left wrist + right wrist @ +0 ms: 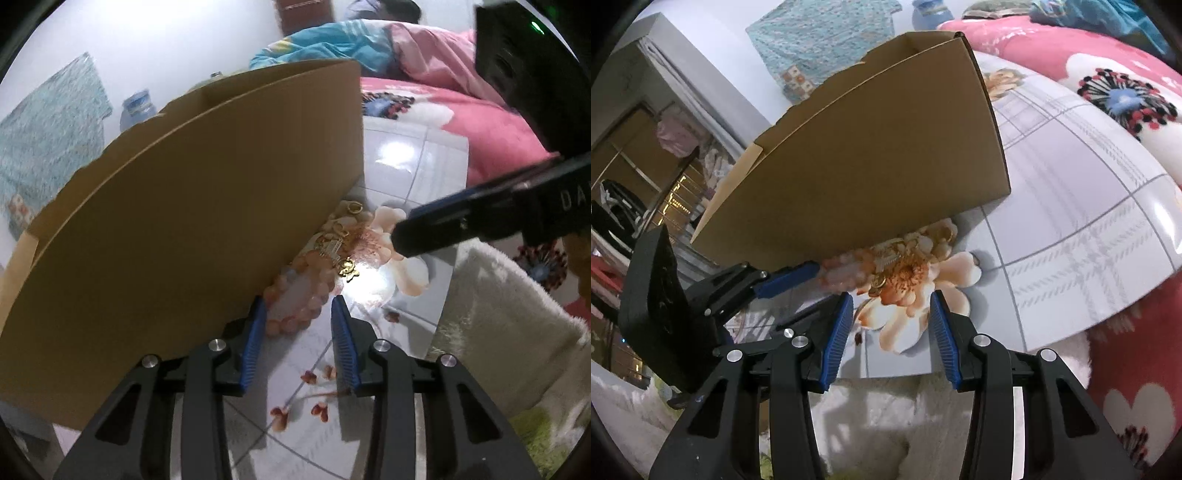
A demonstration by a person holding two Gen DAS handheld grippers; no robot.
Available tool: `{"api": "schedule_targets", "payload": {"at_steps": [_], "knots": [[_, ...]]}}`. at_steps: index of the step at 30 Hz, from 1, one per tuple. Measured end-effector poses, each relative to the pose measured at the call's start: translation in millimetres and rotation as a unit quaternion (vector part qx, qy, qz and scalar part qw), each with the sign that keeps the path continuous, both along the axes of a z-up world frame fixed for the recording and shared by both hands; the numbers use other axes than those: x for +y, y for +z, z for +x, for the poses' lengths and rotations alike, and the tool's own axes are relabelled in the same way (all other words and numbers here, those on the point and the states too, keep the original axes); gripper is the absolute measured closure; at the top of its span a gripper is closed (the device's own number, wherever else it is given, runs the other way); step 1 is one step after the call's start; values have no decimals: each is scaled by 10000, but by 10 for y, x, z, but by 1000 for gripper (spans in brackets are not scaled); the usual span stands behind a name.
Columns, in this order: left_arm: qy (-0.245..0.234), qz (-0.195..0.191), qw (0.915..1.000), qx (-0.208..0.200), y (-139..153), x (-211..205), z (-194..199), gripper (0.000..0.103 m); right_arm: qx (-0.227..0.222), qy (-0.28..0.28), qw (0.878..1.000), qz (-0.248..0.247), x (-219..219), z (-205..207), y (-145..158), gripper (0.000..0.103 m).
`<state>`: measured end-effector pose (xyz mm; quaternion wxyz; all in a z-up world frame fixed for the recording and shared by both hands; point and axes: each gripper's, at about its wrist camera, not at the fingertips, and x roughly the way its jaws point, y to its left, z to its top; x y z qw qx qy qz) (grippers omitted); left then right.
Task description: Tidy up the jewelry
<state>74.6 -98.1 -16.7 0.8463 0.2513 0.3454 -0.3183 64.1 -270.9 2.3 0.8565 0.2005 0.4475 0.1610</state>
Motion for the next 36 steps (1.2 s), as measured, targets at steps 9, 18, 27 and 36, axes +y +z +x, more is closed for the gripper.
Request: {"api": "schedule_targets", "payload": {"at_steps": [9, 18, 27, 36], "knots": [[-40, -13, 9999, 150, -7, -54, 26, 94, 33, 10, 9998, 187, -133, 34, -83, 61], [251, -121, 9996, 80, 170, 208, -95, 94, -13, 39, 9996, 291, -221, -19, -83, 62], [780, 75, 9957, 504, 46, 471, -91, 87, -69, 14, 9995, 308, -231, -89, -45, 62], [947, -917, 9898, 540, 316, 732, -71, 60, -221, -23, 9991, 349, -213, 2, 33, 62]]}}
